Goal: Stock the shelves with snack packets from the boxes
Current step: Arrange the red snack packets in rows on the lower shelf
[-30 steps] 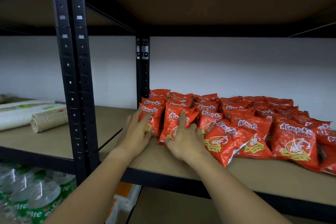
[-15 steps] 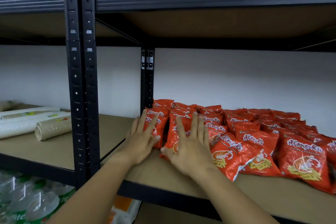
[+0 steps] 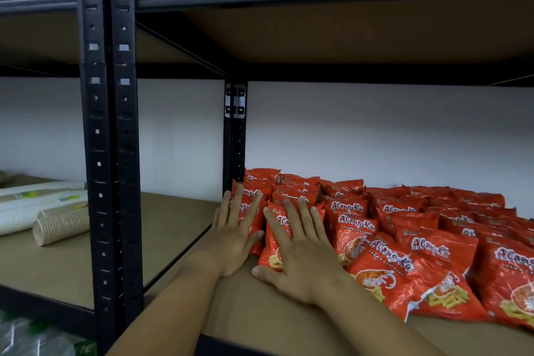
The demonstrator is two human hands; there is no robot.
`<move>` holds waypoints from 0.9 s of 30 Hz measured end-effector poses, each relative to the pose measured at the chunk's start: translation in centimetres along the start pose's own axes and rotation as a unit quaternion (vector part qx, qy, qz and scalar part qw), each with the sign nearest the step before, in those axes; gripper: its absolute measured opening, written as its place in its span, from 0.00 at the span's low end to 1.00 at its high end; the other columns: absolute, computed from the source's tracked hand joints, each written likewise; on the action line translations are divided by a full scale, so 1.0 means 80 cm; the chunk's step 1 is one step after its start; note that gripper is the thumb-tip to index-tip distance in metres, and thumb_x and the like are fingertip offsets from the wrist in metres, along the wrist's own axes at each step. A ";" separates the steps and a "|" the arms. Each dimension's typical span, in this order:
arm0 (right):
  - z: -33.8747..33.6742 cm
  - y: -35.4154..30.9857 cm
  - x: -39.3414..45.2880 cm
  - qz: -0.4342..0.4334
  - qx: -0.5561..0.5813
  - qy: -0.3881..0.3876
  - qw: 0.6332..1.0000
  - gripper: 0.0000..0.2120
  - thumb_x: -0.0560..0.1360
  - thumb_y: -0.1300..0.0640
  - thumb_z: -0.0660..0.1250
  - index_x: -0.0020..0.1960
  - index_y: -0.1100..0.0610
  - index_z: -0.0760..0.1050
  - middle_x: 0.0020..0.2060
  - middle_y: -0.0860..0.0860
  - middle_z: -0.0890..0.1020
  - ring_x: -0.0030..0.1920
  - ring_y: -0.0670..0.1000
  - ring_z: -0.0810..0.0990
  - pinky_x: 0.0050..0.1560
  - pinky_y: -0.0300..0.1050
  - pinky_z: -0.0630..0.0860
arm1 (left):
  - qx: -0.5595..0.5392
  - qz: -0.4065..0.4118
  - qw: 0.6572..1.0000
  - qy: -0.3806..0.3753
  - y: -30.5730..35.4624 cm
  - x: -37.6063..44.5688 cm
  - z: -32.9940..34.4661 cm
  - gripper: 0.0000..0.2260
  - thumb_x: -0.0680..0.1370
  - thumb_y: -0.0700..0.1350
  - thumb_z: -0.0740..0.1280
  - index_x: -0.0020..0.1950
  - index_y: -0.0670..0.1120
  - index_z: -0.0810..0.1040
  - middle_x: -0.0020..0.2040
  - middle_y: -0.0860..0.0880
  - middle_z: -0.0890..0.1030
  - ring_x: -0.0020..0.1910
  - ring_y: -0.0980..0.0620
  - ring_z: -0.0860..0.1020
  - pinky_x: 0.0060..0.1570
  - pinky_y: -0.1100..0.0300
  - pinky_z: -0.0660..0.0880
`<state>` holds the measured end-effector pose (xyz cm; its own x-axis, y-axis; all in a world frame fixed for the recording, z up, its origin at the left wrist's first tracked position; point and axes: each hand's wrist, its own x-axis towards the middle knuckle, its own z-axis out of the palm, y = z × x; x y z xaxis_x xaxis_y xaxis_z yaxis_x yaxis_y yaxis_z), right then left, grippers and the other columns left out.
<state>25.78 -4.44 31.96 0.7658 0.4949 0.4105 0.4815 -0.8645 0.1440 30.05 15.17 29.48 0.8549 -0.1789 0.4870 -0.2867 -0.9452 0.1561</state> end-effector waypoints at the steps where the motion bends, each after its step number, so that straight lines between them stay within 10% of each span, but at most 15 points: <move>1: -0.002 0.000 0.002 -0.001 -0.001 -0.010 1.000 0.47 0.71 0.22 0.47 0.77 0.42 0.27 0.77 0.54 0.29 0.73 0.56 0.21 0.74 0.60 0.29 | 0.001 -0.001 1.000 -0.002 0.000 0.000 0.000 0.33 0.83 0.62 0.51 0.73 0.67 0.25 0.72 0.57 0.19 0.73 0.50 0.22 0.76 0.45 0.36; 10: -0.012 0.001 -0.001 -0.011 0.038 -0.035 0.999 0.36 0.79 0.32 0.44 0.72 0.40 0.21 0.74 0.51 0.24 0.70 0.51 0.17 0.73 0.59 0.26 | -0.007 -0.009 0.997 0.072 0.000 -0.001 0.000 0.29 0.80 0.65 0.42 0.77 0.65 0.31 0.79 0.56 0.30 0.77 0.54 0.29 0.77 0.46 0.38; 16: -0.022 0.006 -0.033 -0.024 0.072 0.029 0.997 0.41 0.78 0.30 0.49 0.76 0.43 0.25 0.77 0.52 0.30 0.74 0.51 0.23 0.77 0.56 0.32 | -0.021 0.024 0.986 0.161 0.016 -0.006 -0.013 0.26 0.82 0.59 0.47 0.81 0.58 0.52 0.81 0.51 0.54 0.79 0.49 0.52 0.75 0.45 0.55; 21: -0.042 0.031 -0.099 -0.015 0.121 0.094 0.988 0.39 0.78 0.40 0.61 0.81 0.51 0.46 0.78 0.52 0.54 0.79 0.52 0.47 0.79 0.49 0.49 | -0.118 0.083 0.952 0.271 0.094 -0.036 -0.038 0.18 0.82 0.50 0.59 0.70 0.46 0.71 0.66 0.48 0.74 0.65 0.47 0.71 0.66 0.53 0.65; 27: -0.064 0.088 -0.206 -0.004 0.128 0.194 0.973 0.18 0.75 0.52 0.68 0.63 0.56 0.76 0.56 0.50 0.76 0.56 0.53 0.74 0.58 0.50 0.73 | -0.242 0.166 0.924 0.247 0.245 -0.099 -0.027 0.08 0.81 0.45 0.64 0.59 0.46 0.76 0.49 0.52 0.77 0.50 0.50 0.76 0.52 0.52 0.75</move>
<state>14.34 -19.12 30.82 0.5670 0.3880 0.7266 0.6151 -0.7861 -0.0602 16.76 -1.35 30.54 0.4183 -0.1781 0.8907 -0.7593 -0.6067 0.2353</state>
